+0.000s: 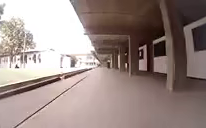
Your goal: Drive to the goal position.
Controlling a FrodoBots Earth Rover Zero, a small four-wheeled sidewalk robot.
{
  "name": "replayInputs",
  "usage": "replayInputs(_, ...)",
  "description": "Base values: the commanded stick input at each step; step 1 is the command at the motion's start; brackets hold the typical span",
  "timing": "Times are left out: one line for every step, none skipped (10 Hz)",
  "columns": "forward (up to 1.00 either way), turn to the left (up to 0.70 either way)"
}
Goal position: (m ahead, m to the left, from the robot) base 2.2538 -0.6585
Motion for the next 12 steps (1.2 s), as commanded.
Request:
replayInputs(0.5,0.0)
replayInputs(0.5,0.0)
replayInputs(0.5,0.0)
replayInputs(0.5,0.0)
replayInputs(0.5,0.0)
replayInputs(0.5,0.0)
replayInputs(0.5,0.0)
replayInputs(0.5,0.0)
replayInputs(0.5,0.0)
replayInputs(0.5,0.0)
replayInputs(0.5,0.0)
replayInputs(0.5,0.0)
